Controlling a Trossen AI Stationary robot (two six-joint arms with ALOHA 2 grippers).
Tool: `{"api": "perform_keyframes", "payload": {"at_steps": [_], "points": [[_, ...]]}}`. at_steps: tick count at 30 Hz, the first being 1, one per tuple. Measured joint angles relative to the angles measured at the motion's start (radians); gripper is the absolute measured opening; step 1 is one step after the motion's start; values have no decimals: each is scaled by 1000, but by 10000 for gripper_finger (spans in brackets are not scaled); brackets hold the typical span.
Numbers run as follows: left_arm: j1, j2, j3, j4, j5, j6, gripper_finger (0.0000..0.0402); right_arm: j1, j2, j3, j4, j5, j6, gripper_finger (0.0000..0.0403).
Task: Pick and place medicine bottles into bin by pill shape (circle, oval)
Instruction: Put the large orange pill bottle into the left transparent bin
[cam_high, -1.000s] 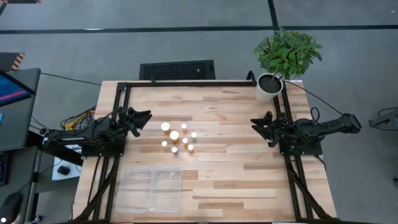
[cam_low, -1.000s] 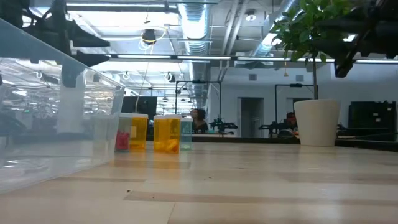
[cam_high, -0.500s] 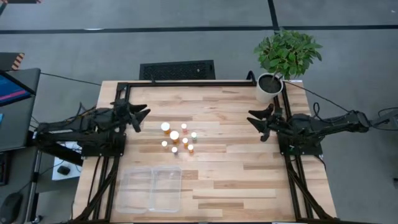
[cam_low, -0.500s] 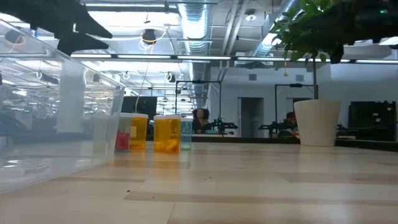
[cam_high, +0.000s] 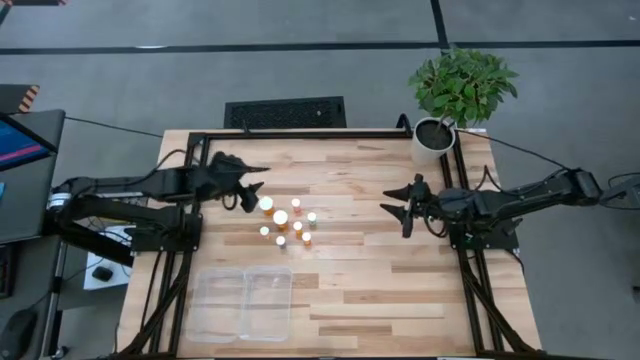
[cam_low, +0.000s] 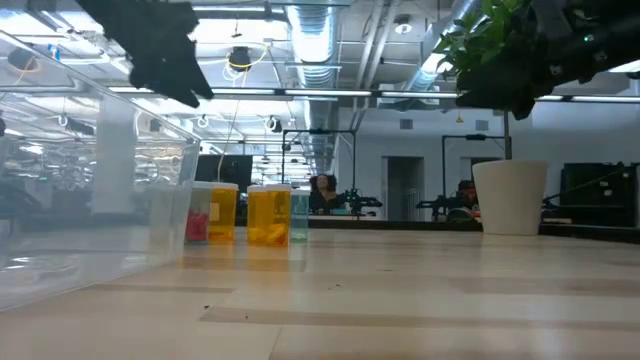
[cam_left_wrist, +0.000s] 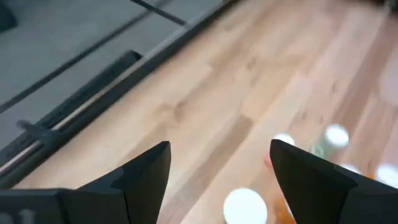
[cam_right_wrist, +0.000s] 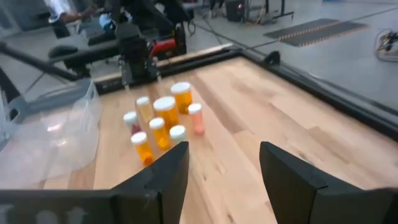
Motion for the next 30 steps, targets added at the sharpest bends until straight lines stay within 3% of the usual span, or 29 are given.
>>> {"api": "perform_keyframes", "payload": {"at_steps": [6, 13, 18, 30], "points": [[4, 90, 0, 6, 74, 161, 271, 2, 36, 0, -1, -34, 8, 231], [3, 111, 0, -1, 254, 225, 271, 1, 35, 0, 0, -58, 8, 234], [4, 111, -4, 12, 258, 297, 271, 1, 35, 0, -1, -58, 5, 234], [63, 110, -152, 128, 295, 382, 271, 1, 35, 0, -5, -59, 6, 234]]}}
